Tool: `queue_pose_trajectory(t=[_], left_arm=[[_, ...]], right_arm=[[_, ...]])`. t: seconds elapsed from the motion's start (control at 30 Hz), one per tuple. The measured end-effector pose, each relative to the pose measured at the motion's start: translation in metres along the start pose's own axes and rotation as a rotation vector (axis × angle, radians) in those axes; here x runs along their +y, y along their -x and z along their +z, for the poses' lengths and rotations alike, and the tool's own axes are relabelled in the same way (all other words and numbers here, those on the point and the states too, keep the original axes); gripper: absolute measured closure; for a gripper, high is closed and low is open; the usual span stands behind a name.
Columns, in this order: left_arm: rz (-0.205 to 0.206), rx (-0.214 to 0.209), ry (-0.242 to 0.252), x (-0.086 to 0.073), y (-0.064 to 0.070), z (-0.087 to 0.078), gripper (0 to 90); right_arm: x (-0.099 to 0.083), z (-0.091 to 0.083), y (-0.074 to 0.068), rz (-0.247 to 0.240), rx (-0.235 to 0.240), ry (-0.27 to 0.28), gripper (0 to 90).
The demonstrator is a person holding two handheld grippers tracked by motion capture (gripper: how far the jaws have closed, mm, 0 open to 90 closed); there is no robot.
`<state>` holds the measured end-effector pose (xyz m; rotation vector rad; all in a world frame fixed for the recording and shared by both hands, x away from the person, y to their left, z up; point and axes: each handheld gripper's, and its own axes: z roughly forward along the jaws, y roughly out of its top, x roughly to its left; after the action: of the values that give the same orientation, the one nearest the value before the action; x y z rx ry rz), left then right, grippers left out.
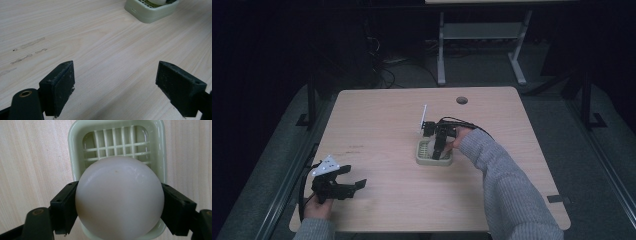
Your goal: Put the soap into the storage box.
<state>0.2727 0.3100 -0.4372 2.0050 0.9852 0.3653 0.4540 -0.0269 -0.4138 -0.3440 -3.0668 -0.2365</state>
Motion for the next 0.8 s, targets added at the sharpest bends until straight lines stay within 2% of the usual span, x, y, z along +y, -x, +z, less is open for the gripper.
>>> queue_pose_trajectory(t=[0.5, 0.8], left_arm=[[-0.004, -0.001, 0.008, 0.000, 0.001, 0.001, 15.3], [-0.006, -0.001, 0.007, 0.000, 0.000, 0.000, 15.3]], right_arm=[[-0.001, -0.002, -0.001, 0.013, -0.005, 0.007, 22.7], [-0.007, -0.013, -0.002, 0.031, -0.004, 0.059, 22.3]])
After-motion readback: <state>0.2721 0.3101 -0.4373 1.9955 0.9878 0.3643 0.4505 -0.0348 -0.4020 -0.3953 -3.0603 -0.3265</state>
